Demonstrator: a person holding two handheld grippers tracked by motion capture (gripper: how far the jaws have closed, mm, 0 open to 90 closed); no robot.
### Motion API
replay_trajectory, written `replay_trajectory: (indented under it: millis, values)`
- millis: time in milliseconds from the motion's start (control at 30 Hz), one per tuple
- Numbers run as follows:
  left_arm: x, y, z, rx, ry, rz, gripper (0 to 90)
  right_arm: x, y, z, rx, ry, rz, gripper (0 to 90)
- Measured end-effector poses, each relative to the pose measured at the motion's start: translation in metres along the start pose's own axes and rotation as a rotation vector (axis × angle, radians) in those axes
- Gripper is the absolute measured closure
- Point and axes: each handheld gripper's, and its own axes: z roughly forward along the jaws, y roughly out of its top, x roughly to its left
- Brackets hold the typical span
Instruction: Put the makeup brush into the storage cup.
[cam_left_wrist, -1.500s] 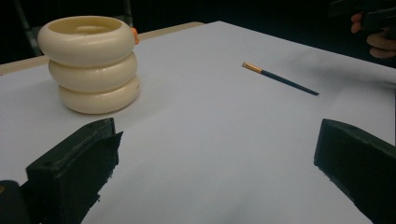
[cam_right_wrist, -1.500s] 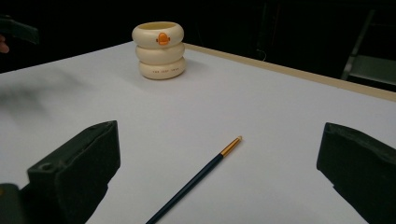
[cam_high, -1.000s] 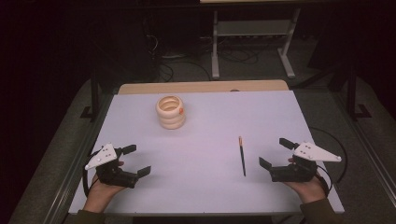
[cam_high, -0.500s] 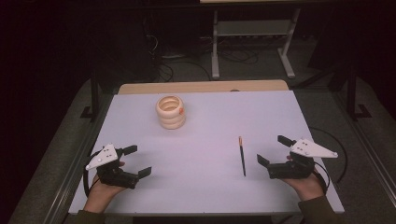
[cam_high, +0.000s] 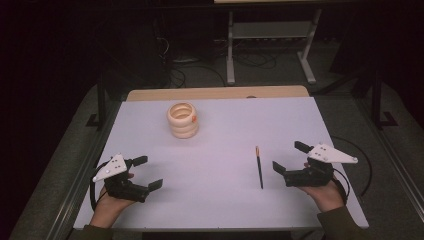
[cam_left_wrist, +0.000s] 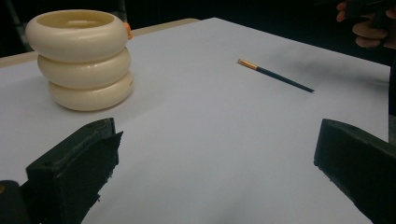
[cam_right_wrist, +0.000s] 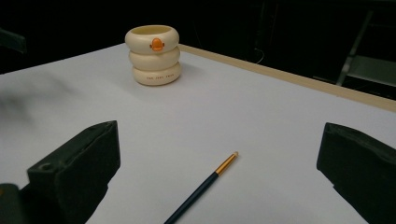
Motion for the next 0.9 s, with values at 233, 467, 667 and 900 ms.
replay_trajectory:
  millis: [233, 467, 667, 900]
  values:
    - [0.000, 0.000, 0.000, 0.002, 0.000, 0.001, 0.0, -0.001, 0.004, 0.004, 0.000, 0.010, 0.005, 0.0]
    - [0.000, 0.000, 0.001, 0.000, -0.002, -0.006, 0.0, -0.002, 0.007, 0.007, -0.002, 0.014, 0.009, 0.0]
    - [0.001, 0.000, 0.001, -0.001, -0.001, -0.006, 0.0, -0.003, 0.009, 0.010, 0.002, 0.011, -0.001, 0.0]
    - [0.001, 0.000, 0.001, 0.002, 0.001, -0.007, 0.0, -0.003, 0.011, 0.012, 0.017, 0.013, 0.011, 0.0]
